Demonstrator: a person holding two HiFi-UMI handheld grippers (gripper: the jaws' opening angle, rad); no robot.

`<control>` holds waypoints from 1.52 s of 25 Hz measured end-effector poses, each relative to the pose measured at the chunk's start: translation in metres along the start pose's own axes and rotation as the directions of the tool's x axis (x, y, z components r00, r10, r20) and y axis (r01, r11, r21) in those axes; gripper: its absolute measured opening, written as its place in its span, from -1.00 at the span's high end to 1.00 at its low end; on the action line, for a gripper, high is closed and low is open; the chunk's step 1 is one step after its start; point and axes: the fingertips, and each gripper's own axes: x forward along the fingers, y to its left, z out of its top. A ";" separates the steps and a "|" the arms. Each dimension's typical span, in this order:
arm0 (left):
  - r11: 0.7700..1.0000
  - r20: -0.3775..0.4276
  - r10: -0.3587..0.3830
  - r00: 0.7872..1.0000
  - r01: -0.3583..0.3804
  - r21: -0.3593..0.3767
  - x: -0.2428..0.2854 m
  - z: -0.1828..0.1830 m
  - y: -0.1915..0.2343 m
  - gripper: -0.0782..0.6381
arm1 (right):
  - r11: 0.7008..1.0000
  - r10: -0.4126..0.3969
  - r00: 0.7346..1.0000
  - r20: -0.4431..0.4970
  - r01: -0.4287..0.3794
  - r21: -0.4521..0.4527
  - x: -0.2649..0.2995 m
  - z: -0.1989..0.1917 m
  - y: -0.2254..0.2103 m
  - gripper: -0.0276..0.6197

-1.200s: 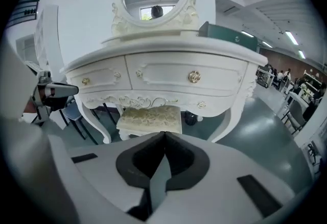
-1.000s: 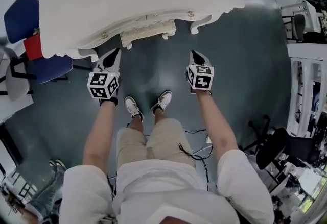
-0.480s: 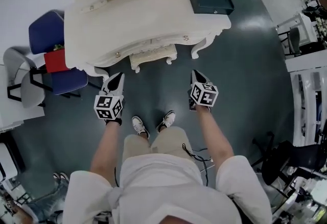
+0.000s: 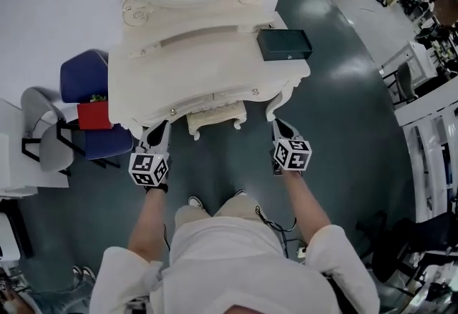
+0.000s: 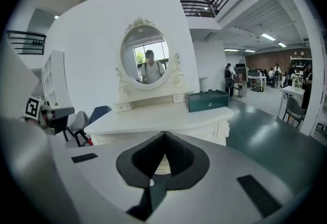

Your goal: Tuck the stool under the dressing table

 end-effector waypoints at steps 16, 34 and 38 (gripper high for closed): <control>0.994 0.258 0.098 0.961 -0.106 0.020 -0.060 0.137 0.032 0.73 | 0.988 0.122 0.951 0.283 -0.089 -0.126 -0.061 0.162 0.035 0.91; 0.976 0.355 0.162 0.921 -0.202 0.079 -0.123 0.177 0.019 0.73 | 0.954 0.081 0.918 0.388 0.042 -0.298 -0.142 0.192 0.061 0.91; 0.980 0.359 0.147 0.922 -0.185 0.074 -0.112 0.179 0.007 0.73 | 0.966 0.083 0.919 0.386 0.021 -0.257 -0.145 0.186 0.053 0.91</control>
